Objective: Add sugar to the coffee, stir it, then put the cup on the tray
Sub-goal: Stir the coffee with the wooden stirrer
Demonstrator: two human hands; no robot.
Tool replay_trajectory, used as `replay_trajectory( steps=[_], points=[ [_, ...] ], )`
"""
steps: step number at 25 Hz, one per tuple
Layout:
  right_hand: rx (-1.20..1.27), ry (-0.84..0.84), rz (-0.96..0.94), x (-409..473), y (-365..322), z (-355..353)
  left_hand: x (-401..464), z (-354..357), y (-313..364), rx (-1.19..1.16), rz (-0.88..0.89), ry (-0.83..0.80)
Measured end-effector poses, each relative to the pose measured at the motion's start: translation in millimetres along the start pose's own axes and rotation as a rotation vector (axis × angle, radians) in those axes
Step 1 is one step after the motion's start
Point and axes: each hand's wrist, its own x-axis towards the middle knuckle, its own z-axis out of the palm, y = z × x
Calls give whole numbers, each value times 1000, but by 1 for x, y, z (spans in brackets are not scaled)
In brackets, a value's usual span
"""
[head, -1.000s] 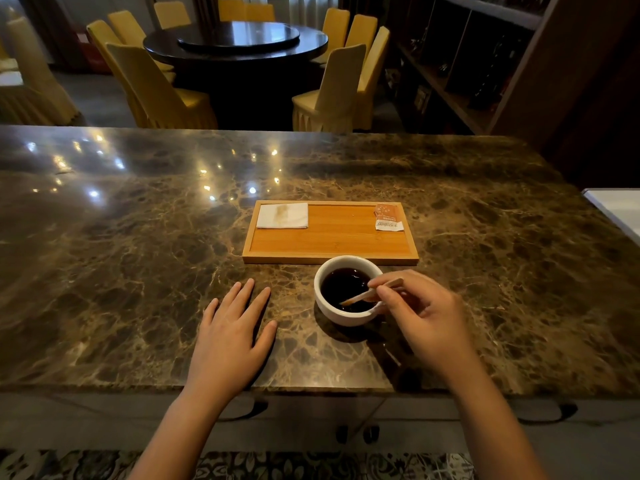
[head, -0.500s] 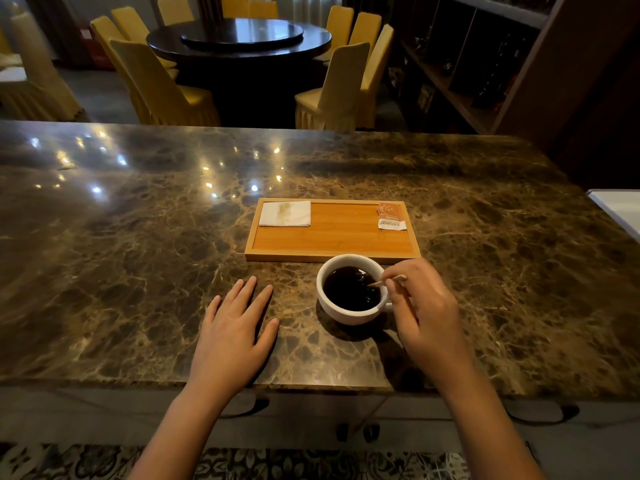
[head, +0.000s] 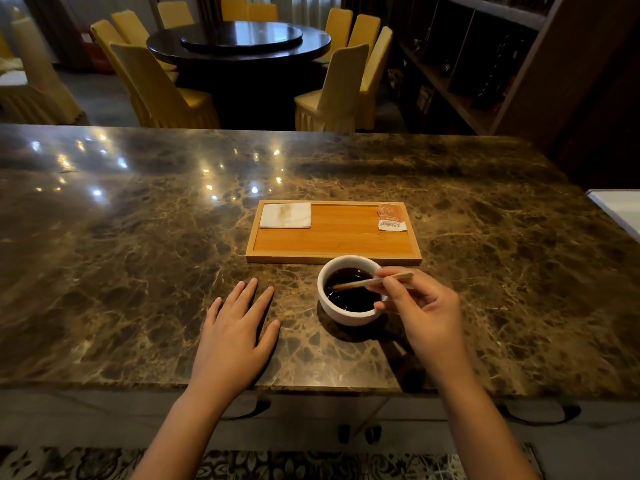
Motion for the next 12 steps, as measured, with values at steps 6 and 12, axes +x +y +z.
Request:
replay_trajectory(
  steps=[6,12],
  points=[
    [-533,2,-330,-2,-1,-3,0,1,-2,9,6,9],
    [-416,44,-197,-1,-11,-6,0,0,-1,13,-5,3]
  ],
)
